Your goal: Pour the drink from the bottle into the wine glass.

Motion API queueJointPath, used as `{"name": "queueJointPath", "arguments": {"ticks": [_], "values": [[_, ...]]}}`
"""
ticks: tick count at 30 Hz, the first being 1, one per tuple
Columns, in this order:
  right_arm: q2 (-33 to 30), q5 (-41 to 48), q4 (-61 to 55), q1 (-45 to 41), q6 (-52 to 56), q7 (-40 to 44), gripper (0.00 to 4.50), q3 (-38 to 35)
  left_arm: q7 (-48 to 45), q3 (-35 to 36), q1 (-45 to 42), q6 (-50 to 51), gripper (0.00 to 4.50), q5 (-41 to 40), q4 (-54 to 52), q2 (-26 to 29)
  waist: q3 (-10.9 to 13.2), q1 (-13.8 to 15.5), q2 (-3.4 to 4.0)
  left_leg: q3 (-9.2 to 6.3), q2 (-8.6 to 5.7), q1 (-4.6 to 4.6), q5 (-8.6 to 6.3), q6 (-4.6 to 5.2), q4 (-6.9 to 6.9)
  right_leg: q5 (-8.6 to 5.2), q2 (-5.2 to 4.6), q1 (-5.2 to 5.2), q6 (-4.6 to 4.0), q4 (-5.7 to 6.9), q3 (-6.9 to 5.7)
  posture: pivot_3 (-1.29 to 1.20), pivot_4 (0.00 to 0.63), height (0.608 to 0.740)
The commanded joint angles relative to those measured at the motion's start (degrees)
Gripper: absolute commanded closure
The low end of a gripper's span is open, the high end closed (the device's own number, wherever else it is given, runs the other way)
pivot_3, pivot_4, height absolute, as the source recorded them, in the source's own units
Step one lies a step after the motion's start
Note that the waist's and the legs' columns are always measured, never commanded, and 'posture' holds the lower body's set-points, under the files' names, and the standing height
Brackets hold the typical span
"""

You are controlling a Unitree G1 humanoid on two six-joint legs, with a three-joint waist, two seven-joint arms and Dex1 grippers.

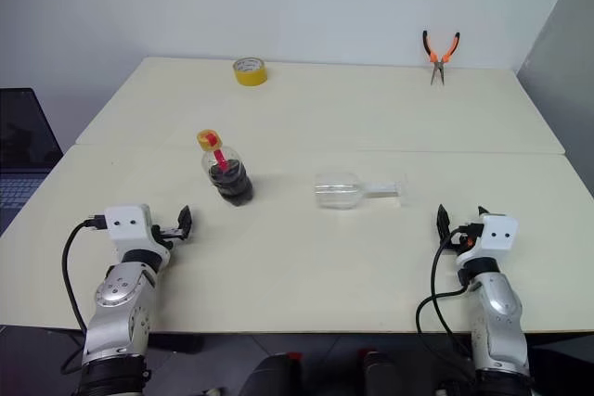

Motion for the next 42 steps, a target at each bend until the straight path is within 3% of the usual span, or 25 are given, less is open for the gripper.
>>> {"name": "queueJointPath", "arguments": {"ticks": [1, 9, 19, 42], "values": [[-2.44, -0.54, -6.01, 1.51, -2.55, 3.55, 0.0, 0.82, -2.98, 0.04, 0.67, -1.85, 0.06, -0.84, -3.01, 1.61, 0.0, 0.0, 0.0, 0.0, -0.01, 0.0, 0.0, 0.0, 0.0, 0.0, 0.0, 0.0, 0.0, 0.0, 0.0, 0.0, 0.15, 0.74], [-8.28, 4.5, -23.15, 10.99, 3.35, 15.42, 0.0, 8.82, -10.71, -4.42, 2.96, -4.49, 0.06, -2.27, -10.02, 1.96, 0.01, 0.03, 0.01, -0.03, 0.01, 0.05, 0.0, 0.0, -0.03, 0.0, 0.0, 0.09, 0.0, -0.09, -0.02, 0.0, 0.15, 0.74], [-11.42, 9.12, -27.97, 8.75, 11.0, 18.27, 0.0, 9.25, -14.64, -8.07, 3.28, 2.9, 0.06, -5.21, -18.13, 1.71, 0.01, 0.01, 0.01, -0.06, 0.01, 0.28, 0.0, -0.01, -0.2, -0.01, 0.04, 0.37, 0.01, -0.31, -0.05, 0.0, 0.15, 0.74], [-11.73, 9.13, -25.3, 4.94, 11.84, 21.7, 0.0, 9.82, -2.69, -11.87, -6.51, -0.29, 0.06, 2.55, -6.14, -7.19, 0.01, 0.06, 0.0, -0.12, -0.03, 0.28, 0.0, -0.01, -0.25, 0.0, 0.04, 0.43, 0.01, -0.44, -0.1, 0.0, 0.15, 0.74]]}}
